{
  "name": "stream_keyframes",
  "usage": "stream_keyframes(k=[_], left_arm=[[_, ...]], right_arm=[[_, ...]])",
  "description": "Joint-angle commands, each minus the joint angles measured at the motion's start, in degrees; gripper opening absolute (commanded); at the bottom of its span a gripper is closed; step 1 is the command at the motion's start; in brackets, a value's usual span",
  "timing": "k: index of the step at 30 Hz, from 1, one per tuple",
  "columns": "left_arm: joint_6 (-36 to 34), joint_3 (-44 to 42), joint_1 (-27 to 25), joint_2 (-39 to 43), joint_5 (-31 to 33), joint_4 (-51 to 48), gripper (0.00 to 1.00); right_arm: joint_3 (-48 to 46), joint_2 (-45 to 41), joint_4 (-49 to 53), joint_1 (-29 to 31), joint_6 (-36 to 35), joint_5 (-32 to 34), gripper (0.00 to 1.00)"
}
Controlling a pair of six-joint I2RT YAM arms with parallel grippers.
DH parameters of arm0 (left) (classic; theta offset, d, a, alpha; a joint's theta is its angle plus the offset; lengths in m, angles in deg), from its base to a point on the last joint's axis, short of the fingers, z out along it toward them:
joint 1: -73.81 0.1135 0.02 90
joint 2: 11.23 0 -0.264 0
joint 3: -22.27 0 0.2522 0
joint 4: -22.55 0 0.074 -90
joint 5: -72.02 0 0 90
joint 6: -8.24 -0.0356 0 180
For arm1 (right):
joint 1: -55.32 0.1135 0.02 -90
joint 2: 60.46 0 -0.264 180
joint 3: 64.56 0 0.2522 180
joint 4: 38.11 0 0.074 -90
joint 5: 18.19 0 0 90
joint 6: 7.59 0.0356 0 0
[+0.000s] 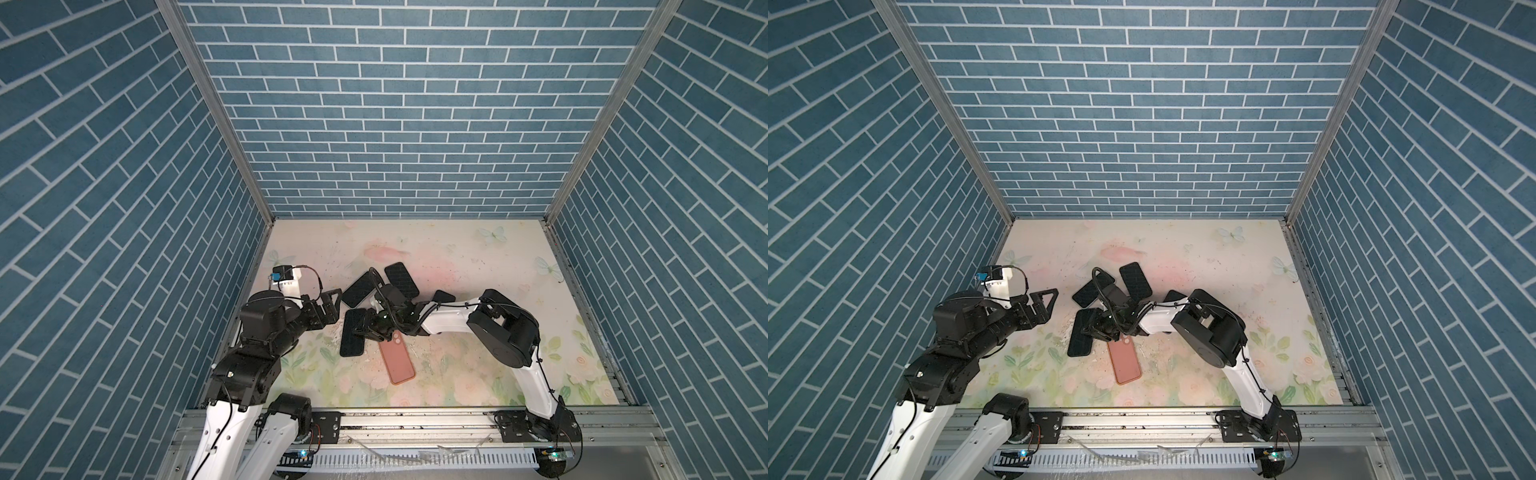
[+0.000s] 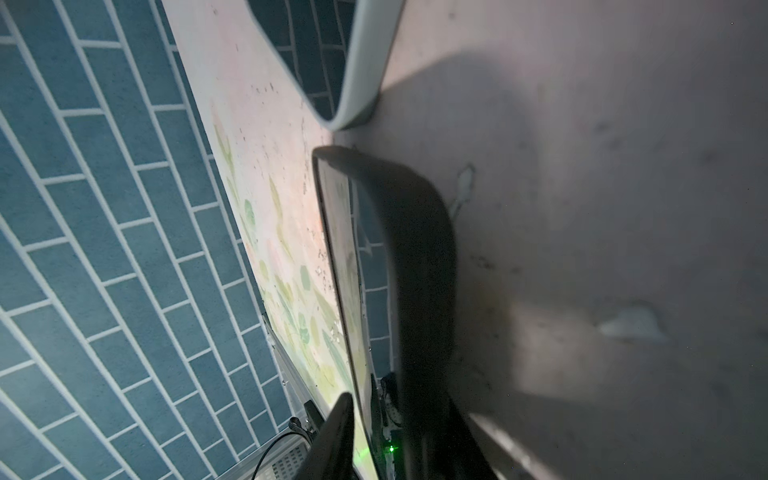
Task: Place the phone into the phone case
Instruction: 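Open the right gripper and lift it away from the cased phone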
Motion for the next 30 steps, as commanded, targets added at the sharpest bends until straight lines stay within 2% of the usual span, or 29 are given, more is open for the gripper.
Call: stream_keyframes(k=[1, 9, 12, 15, 18, 19, 21, 25, 28, 30], left_arm=[[-0.6, -0.3, -0.4, -0.1, -0.3, 0.4, 1.0], [-5.1, 1.6, -0.4, 0.9, -1.1, -2.6, 1.0], [-5.0, 2.1, -0.4, 1.6, 0.7, -3.8, 1.0], [0.8, 3.7, -0.4, 2.8, 13.0, -7.7, 1.0], [3.8, 5.3, -0.4, 3.4, 20.1, -11.8, 0.99], [3.1, 5.2, -0.5, 3.7, 19.4, -11.7, 1.0], [0.5, 4.6, -0.4, 3.5, 13.1, -9.8, 1.0], [2.2, 1.9, -0.4, 1.8, -0.5, -5.6, 0.94], [5.4, -0.7, -0.8, -1.2, -9.0, -2.8, 0.9], [5.9, -1.6, -2.4, -3.5, -11.6, -2.8, 0.95]], right_arm=[[-0.2, -0.3, 6.2, -0.2, -1.5, 3.9, 0.38], [2.5, -6.2, 17.8, 0.1, -9.7, 11.8, 0.48], [4.5, -8.2, 23.3, 0.2, -13.6, 14.9, 0.51], [4.9, -11.9, 25.9, 0.1, -16.9, 18.3, 0.53], [4.8, -17.8, 28.6, -0.2, -21.3, 23.2, 0.53], [4.7, -20.4, 30.3, -0.4, -23.4, 25.8, 0.53], [4.1, -25.9, 34.0, -0.9, -27.7, 31.2, 0.53], [-0.9, -37.8, 40.8, -3.0, -33.5, 40.0, 0.53], [-9.2, -47.5, 42.0, -6.5, -33.0, 40.2, 0.57], [-15.4, -54.0, 41.7, -9.1, -32.2, 39.2, 0.63]])
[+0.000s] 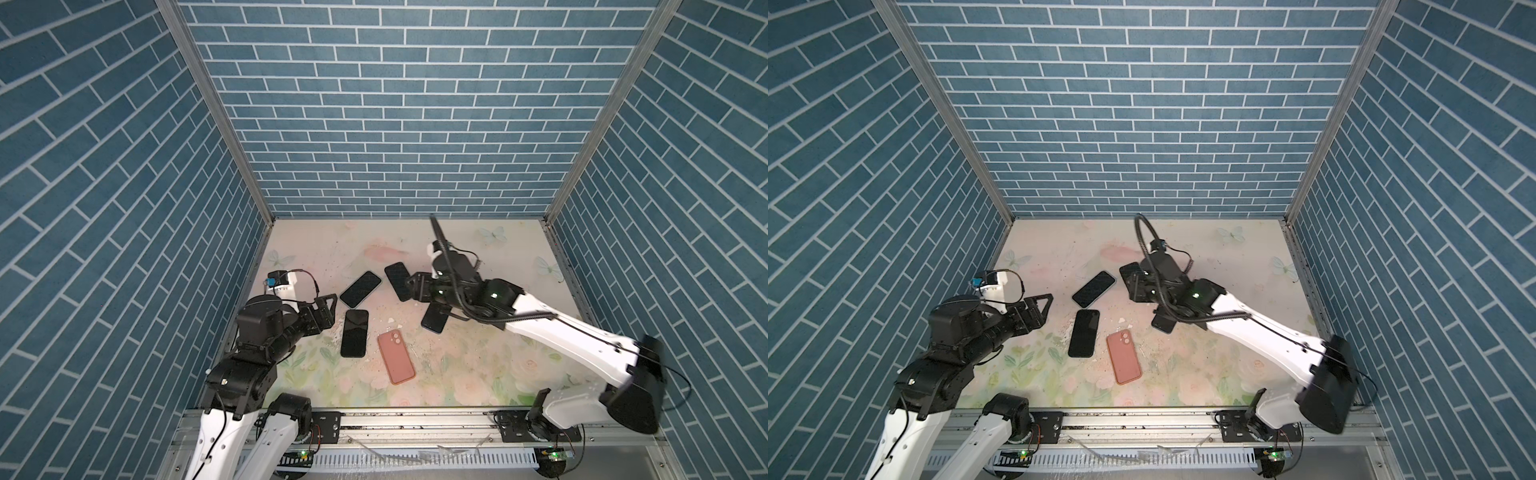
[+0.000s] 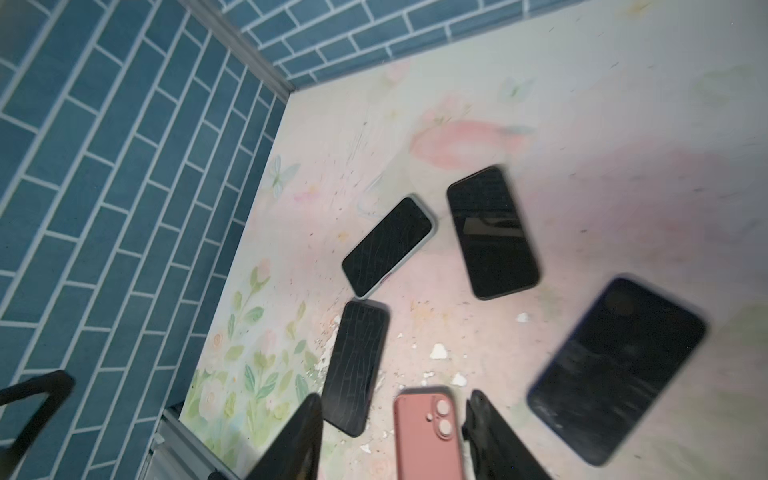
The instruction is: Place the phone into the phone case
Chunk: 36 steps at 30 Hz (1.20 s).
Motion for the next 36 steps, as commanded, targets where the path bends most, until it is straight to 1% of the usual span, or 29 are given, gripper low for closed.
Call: stream_keyframes(k=[1, 2, 4, 6, 7, 8, 10, 12, 14, 17, 20, 23, 26, 28, 30, 32, 36], left_arm=[[2.0, -1.9, -3.2, -4.4, -8.9, 1.9, 0.95], [1.8, -1.8, -5.1, -5.4, -8.1, 1.8, 0.95], [1.0, -0.9, -10.8, -8.6, -5.6, 2.2, 0.97], [0.5, 0.4, -16.2, -13.0, -2.8, 3.4, 0.97], [0.2, 0.9, -19.2, -15.9, -2.3, 4.7, 0.97], [0.0, 1.5, -21.3, -18.6, -2.2, 6.0, 0.99], [-0.6, 2.9, -25.1, -25.4, -2.6, 9.5, 1.0], [-0.7, 4.2, -27.1, -31.3, -2.6, 12.5, 1.0], [-1.2, 5.5, -27.4, -36.9, -4.6, 15.2, 0.99], [-2.2, 8.5, -27.4, -44.7, -6.7, 17.7, 0.99], [-2.5, 11.7, -27.4, -52.0, -10.9, 20.9, 0.94], [-0.7, 14.1, -27.5, -57.7, -12.5, 22.9, 0.9], [5.2, 14.1, -27.8, -60.5, -11.3, 24.3, 0.89], [9.4, 13.7, -28.6, -61.1, -9.6, 23.7, 0.89], [13.7, 13.1, -30.0, -61.2, -7.6, 23.2, 0.89], [17.3, 12.6, -31.3, -61.6, -7.2, 24.7, 0.89], [25.4, 9.7, -33.1, -63.6, -6.5, 31.6, 0.9]], right_arm=[[-9.7, -6.7, 6.8, -3.9, -1.9, 2.6, 0.68], [-12.2, -9.3, 6.8, -5.5, -1.2, 1.7, 0.7], [-17.4, -14.8, 6.7, -9.3, 0.2, -0.8, 0.74], [-21.2, -18.3, 6.4, -12.2, 1.4, -3.1, 0.77], [-22.7, -19.5, 6.1, -13.5, 1.9, -4.5, 0.78], [-23.9, -20.1, 6.0, -14.6, 2.2, -5.6, 0.79], [-25.8, -20.3, 5.8, -17.0, 3.3, -8.7, 0.8], [-27.4, -19.1, 4.7, -19.1, 4.5, -12.9, 0.8], [-29.0, -16.9, 1.8, -21.5, 5.7, -18.2, 0.8], [-31.1, -12.4, -5.6, -25.8, 7.7, -27.4, 0.79], [-30.5, -7.3, -11.0, -29.3, 8.5, -34.1, 0.78], [-26.4, -2.0, -9.4, -31.9, 4.6, -37.2, 0.77], [-19.4, 3.6, -1.6, -34.2, -4.4, -37.1, 0.78], [-12.9, 8.2, 5.2, -34.7, -11.1, -35.1, 0.79], [-6.9, 13.2, 9.3, -35.0, -16.9, -34.5, 0.81], [-2.2, 18.0, 11.3, -35.3, -20.3, -35.1, 0.82], [6.8, 26.7, 14.1, -35.6, -25.4, -35.8, 0.83]])
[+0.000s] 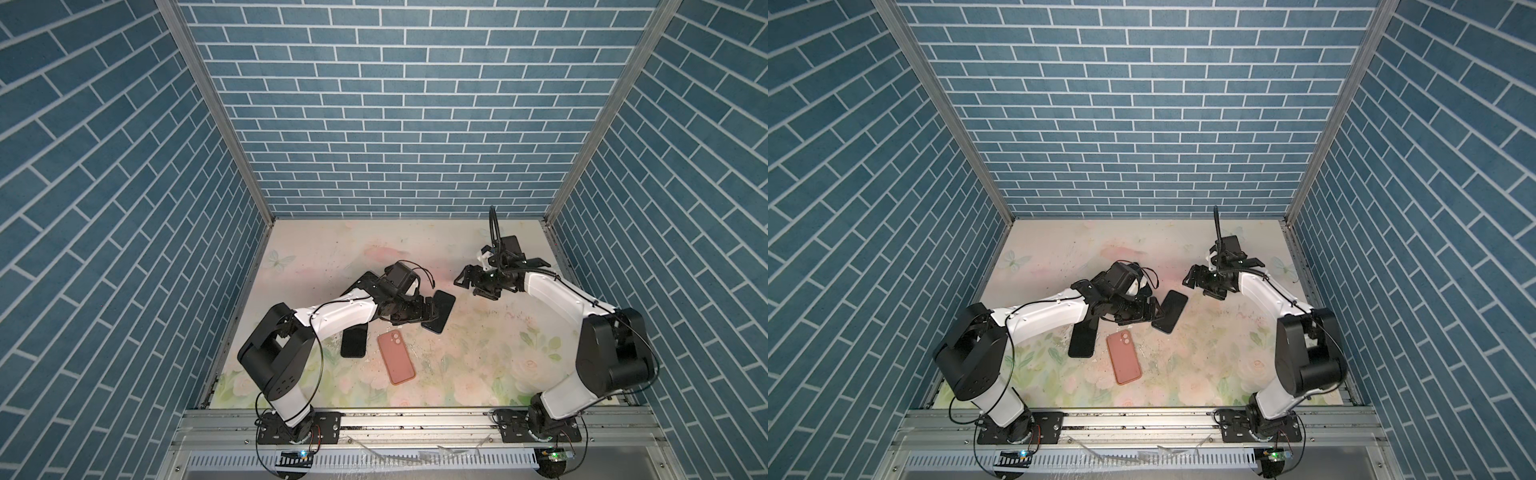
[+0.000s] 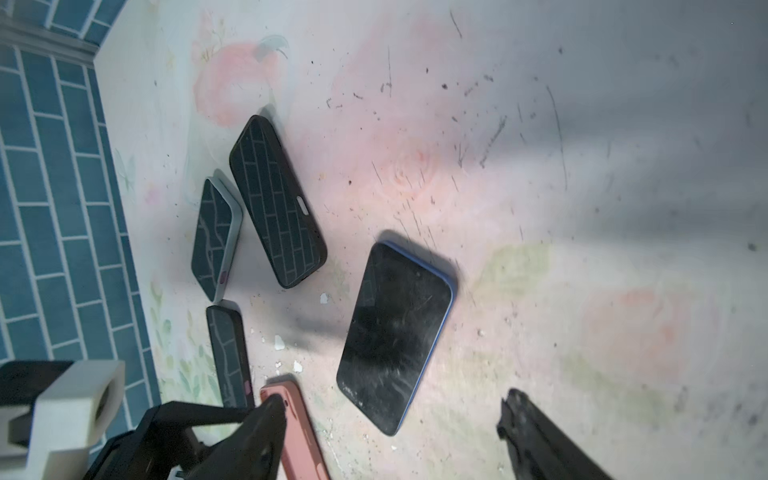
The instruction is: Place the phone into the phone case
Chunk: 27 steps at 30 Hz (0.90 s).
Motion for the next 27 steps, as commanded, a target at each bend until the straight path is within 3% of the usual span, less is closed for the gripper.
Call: stream_keyframes(k=[1, 5, 12, 19, 27], left_arm=[[9.8, -2.9, -1.2, -2.6, 1.3, 6.8, 0.89], [14.9, -4.8, -2.4, -4.6, 2.7, 12.4, 0.9], [19.5, -5.1, -3.7, -6.0, 7.3, 12.1, 0.89], [22.2, -3.6, -3.6, -10.5, 6.3, 15.3, 0.9], [23.4, -4.1, -3.6, -11.5, 9.2, 16.0, 0.89]], right_arm=[[5.6, 6.1, 6.9, -0.4, -9.5, -1.4, 0.83], [12.7, 13.2, 10.0, -0.9, -13.3, -3.7, 0.83], [18.7, 21.0, 11.7, -0.9, -15.6, -10.1, 0.83], [19.8, 25.9, 11.3, -0.7, -15.3, -13.3, 0.79], [18.4, 26.8, 14.3, -0.4, -17.1, -16.8, 0.69]])
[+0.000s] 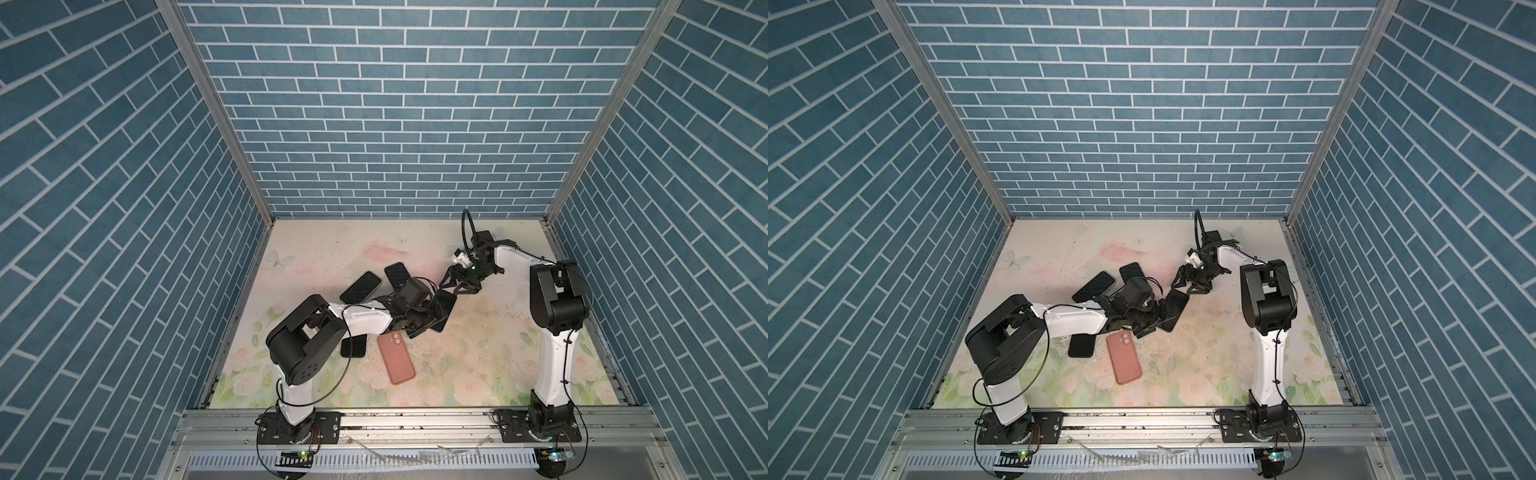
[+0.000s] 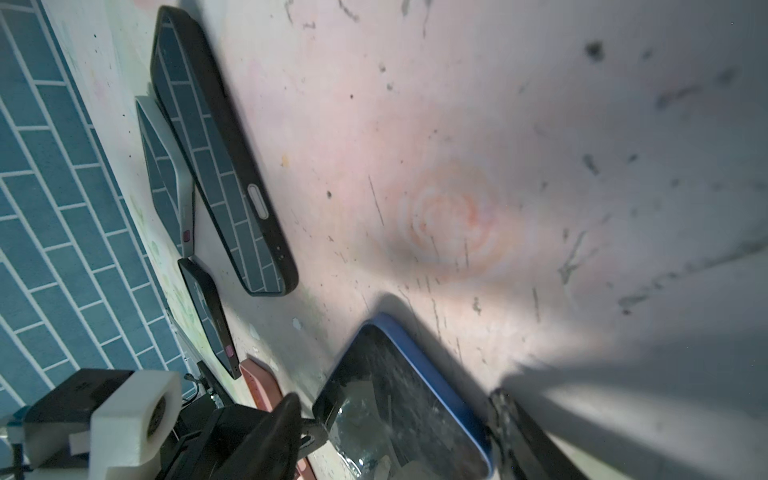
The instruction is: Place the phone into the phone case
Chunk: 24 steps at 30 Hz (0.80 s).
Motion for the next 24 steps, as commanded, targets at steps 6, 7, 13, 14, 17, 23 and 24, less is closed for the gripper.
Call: stream_keyframes(k=[6, 7, 13, 14, 17, 23, 24], left_arm=[[-2.5, 0.5, 0.2, -3.2, 4.3, -4.2, 0.89], [-3.4, 0.6, 0.3, -3.1, 4.8, -4.9, 0.89], [-6.9, 0.6, 1.1, -3.0, 5.0, -7.2, 0.89], [-8.8, 0.4, 1.2, -3.1, 4.8, -7.2, 0.89], [-10.4, 0.2, 1.4, -3.1, 3.9, -7.1, 0.89], [-12.7, -0.2, 1.6, -3.2, 2.5, -6.9, 0.89], [-12.9, -0.5, 1.6, -3.2, 2.2, -6.4, 0.89]], right_arm=[[-7.0, -4.9, 3.1, 0.3, -4.4, -7.1, 0.63], [-8.4, -6.1, 2.5, 0.3, -4.1, -7.9, 0.62], [-13.7, -12.6, -0.3, 0.3, -3.4, -12.5, 0.57], [-14.3, -13.6, -0.6, 0.3, -3.4, -13.1, 0.56], [-15.7, -16.0, -1.1, 0.3, -3.6, -15.2, 0.53], [-17.6, -19.0, -2.7, 0.5, -4.0, -19.4, 0.49], [-17.6, -18.9, -2.5, 0.6, -4.2, -20.0, 0.48]])
